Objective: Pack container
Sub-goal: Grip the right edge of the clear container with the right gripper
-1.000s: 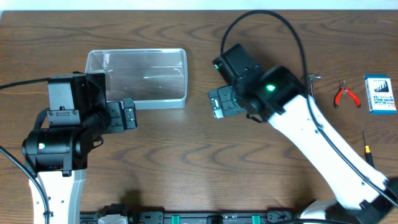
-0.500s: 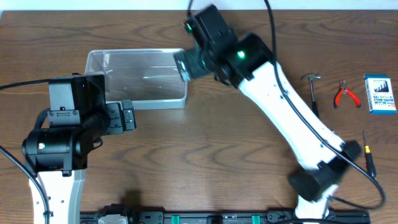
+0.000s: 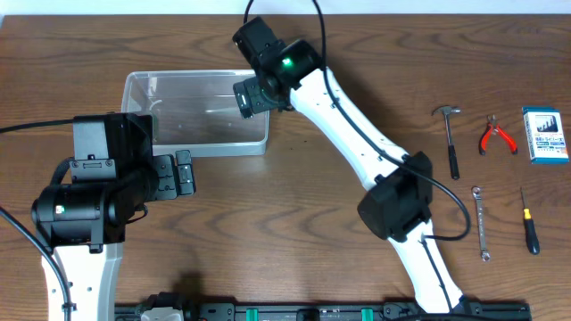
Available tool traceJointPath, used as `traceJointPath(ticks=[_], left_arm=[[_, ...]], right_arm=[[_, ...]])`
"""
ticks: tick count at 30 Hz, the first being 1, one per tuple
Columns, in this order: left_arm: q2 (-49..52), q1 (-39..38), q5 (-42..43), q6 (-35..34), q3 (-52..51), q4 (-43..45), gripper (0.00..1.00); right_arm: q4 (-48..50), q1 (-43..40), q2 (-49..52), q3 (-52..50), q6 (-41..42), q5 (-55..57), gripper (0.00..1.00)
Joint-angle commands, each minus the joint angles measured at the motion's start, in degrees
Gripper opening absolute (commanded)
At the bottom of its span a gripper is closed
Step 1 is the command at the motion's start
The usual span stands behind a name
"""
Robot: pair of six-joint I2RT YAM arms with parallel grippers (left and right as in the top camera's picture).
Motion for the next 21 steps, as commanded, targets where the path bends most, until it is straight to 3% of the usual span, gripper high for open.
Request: traceJointPath(ticks=[1,9,21], left_arm=[[-0.2,0.3,-0.9,0.1,1.2,-0.4,0.98],[-0.2,0.3,-0.9,-0.1,1.2,-2.1,0.98],[-0.2,0.3,-0.9,-2.5,1.2,-3.7,0.98]], right_arm=[[-0.1,-0.1,2.6,1.7,2.9,0.1,0.99],[1.2,-0.9,4.7,1.7,9.8,2.0,0.99],[1.6,-3.2,7.8,1.7,13.2,2.2,0.99]])
